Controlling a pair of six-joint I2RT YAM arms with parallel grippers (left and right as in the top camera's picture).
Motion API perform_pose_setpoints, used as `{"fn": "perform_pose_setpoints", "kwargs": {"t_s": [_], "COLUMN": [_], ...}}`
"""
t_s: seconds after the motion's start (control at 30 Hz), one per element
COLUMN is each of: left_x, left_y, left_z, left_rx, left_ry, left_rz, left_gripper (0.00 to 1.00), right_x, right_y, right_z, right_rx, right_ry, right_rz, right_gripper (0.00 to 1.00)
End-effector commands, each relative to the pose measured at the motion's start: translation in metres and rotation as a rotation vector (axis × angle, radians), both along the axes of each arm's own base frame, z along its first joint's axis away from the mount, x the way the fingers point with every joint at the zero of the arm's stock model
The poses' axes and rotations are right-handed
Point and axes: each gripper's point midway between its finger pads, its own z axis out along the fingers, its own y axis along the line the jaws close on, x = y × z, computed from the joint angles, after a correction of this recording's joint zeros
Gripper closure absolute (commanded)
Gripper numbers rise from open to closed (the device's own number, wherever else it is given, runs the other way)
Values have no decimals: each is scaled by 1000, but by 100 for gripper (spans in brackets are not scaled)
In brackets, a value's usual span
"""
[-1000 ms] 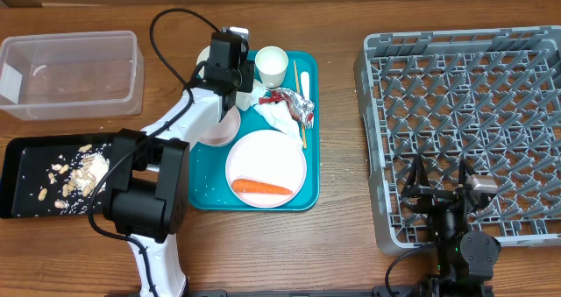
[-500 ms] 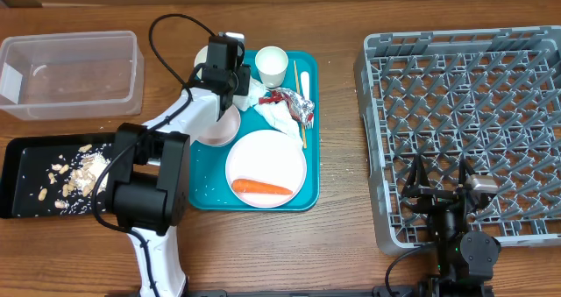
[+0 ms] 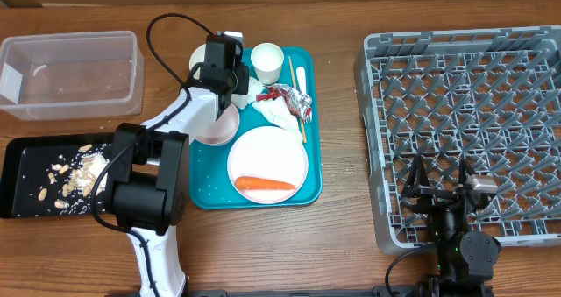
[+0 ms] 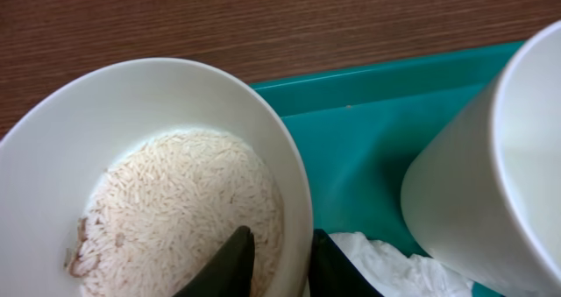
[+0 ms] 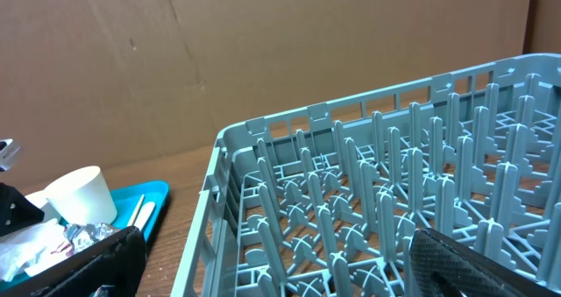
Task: Sort waste into correct bins and load items into the dishwasher rack
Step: 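Grasp the white bowl of rice rim with the left gripper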
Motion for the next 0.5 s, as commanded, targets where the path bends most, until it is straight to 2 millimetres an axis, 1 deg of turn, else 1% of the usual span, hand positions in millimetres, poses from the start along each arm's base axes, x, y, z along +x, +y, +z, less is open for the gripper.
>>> {"fn": "perform_pose_setpoints", "kwargs": {"t_s": [0.0,0.03,0.23,0.47], "left_x": [7,7,8,-1], "left_y": [3,2,-1,1], "left_z": [6,8,39,82], "left_rx": [-4,-4,-16,-29], "left_ry": [-17,-19,-70,-111], "left_rz": [17,16,12,15], "left_gripper": [81,82,96,96], "right_x": [0,0,0,0], "right_y": [-2,-2,-2,-2], "right_z": [-1,-1,-1,-1], "right_rx": [2,2,2,2], "right_ry": [-6,-6,-6,-6], "right_rz": [-9,-9,-9,-9], "right_gripper": [0,0,0,0]}}
